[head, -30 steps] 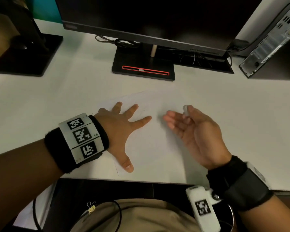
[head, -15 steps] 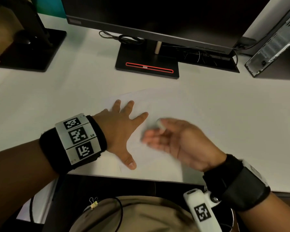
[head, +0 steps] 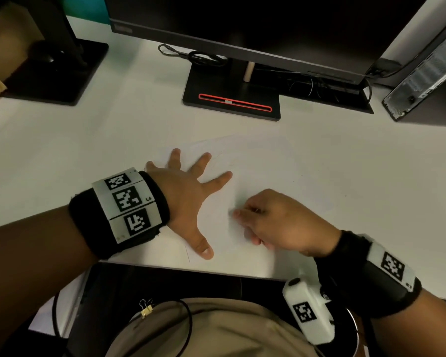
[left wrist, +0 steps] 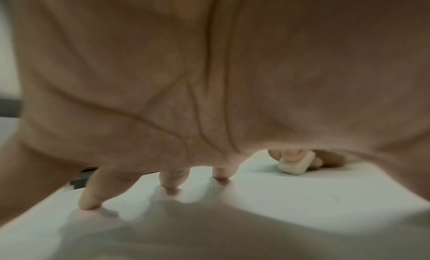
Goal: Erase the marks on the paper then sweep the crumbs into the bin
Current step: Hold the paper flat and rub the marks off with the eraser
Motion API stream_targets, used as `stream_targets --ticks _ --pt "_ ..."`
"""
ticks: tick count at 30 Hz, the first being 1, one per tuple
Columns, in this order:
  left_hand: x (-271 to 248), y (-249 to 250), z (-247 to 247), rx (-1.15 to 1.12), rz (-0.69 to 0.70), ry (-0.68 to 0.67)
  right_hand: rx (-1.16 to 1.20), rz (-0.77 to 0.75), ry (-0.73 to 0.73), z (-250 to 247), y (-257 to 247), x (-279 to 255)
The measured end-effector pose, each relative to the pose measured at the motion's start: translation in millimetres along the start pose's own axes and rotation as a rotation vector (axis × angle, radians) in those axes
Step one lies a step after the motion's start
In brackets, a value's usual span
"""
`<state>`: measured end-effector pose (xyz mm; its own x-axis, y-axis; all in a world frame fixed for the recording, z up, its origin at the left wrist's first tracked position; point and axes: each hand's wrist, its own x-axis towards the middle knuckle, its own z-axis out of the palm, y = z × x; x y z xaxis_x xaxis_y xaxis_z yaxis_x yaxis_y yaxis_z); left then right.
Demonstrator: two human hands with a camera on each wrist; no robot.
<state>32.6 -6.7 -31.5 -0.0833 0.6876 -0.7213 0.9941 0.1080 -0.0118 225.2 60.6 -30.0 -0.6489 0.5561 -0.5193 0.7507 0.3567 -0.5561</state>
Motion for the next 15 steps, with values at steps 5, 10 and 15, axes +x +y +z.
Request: stream_targets --ticks 5,10,15 --pt "-1 1 -1 -0.006 -0.009 -0.019 -0.106 -0.092 0.042 13 -8 -1" --pt "0 3 -2 -0.011 -0.010 -0.025 -0.064 -0.042 0.112 7 -6 3" --pt "1 2 1 -0.023 0.000 -0.019 -0.105 -0.103 0.032 20 -11 -4"
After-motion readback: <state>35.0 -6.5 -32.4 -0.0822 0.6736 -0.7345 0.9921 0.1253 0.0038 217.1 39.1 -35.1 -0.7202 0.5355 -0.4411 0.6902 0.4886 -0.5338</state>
